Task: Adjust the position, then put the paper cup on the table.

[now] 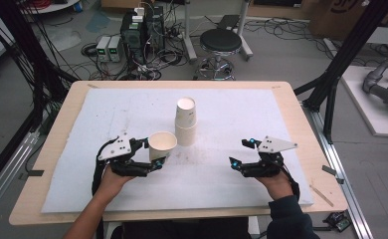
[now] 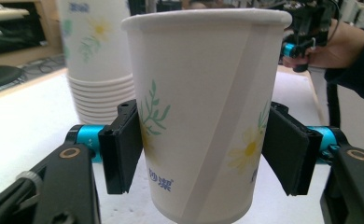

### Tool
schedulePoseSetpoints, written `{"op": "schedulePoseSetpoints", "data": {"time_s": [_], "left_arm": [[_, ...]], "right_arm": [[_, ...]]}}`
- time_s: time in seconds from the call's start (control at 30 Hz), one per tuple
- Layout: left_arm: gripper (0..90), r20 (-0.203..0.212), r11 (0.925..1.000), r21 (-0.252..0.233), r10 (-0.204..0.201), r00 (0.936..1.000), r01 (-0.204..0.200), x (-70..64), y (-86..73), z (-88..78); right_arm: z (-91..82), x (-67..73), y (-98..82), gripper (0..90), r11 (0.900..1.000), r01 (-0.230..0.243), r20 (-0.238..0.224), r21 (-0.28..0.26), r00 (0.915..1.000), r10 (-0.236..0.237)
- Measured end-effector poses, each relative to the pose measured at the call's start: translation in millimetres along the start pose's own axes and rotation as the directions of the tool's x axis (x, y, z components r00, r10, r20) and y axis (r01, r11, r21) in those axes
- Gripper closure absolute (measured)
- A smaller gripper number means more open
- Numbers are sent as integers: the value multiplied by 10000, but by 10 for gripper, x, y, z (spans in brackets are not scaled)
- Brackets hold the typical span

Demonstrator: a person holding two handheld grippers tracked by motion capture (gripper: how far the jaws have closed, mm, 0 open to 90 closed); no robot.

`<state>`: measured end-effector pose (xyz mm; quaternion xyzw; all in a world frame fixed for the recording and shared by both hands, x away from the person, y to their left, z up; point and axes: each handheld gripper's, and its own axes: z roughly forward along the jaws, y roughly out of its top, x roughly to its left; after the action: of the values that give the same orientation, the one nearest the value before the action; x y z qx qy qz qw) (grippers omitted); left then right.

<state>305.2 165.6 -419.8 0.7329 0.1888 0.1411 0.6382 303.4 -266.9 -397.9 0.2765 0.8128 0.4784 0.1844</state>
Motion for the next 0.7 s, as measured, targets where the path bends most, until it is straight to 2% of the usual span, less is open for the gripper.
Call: {"op": "schedulePoseSetpoints", "data": {"time_s": [0.27,0.4,0.47,0.6,0.7], "left_arm": [[331,-504,9984,-565,-10,9987,-19,64,3,-114],[328,-1027,9966,-821,-99,9947,15,142,11,-179],[328,-1399,9955,-941,-212,9899,80,203,15,-212],[329,-2127,9900,-1371,-623,9751,334,342,3,-224],[330,-2679,9881,-1427,-937,9589,567,437,-42,-196]], "right_arm": [[-33,-13,-12,212,9999,30,243,-139,9997,-27],[-36,-16,-18,212,9999,-29,278,-130,9996,32],[-39,-16,-22,212,9999,-64,272,-119,9996,67],[-20,-22,-32,212,9999,-74,315,-90,9995,77],[-13,-23,-38,212,9999,-88,304,-73,9995,90]]}}
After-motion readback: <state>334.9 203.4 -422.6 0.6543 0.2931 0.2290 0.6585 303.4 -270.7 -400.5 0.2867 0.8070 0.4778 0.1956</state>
